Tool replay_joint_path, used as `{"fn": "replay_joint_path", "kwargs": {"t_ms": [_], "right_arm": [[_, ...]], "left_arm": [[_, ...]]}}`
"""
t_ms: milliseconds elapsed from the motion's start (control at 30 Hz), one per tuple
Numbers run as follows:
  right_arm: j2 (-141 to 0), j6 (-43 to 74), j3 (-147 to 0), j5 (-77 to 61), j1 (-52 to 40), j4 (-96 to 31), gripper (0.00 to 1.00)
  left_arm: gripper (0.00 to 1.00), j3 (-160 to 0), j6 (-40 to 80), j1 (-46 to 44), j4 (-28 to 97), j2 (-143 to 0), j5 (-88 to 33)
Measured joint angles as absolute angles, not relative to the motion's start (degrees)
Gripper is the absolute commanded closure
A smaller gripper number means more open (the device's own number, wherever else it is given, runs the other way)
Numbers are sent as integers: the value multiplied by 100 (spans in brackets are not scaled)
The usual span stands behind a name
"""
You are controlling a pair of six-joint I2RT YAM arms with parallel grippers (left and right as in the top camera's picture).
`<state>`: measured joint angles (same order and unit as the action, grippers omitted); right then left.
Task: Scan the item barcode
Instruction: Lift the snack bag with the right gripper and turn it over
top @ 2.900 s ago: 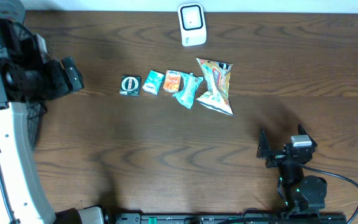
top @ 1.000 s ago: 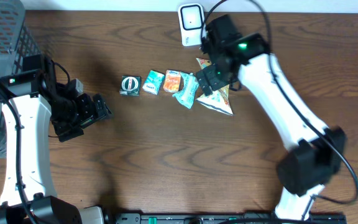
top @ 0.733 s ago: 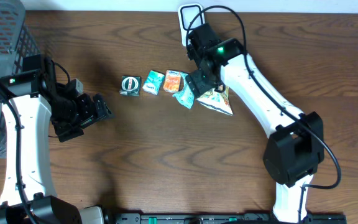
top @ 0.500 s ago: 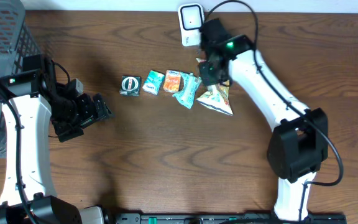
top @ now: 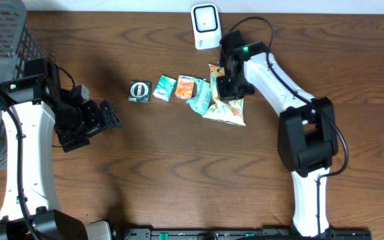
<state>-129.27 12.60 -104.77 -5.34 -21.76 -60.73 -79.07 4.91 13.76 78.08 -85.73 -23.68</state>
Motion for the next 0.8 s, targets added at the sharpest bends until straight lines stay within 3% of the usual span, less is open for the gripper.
{"fn": "replay_joint_path", "kwargs": {"t_ms": [267,500,800], "right_arm": [[-12805,1295,-10484,-440,-2176,-7085,99],[-11690,1302,-10508,-458,-2303,-7131,99],[-12075,1793,-9437,-272,-2941,-6412,99]], "left_arm": [[2,-7907,491,1376,7806,-8573,-2368],[2,-7907,491,1376,7806,-8573,-2368],[2,-7907,491,1376,7808,-8573,-2368]]}}
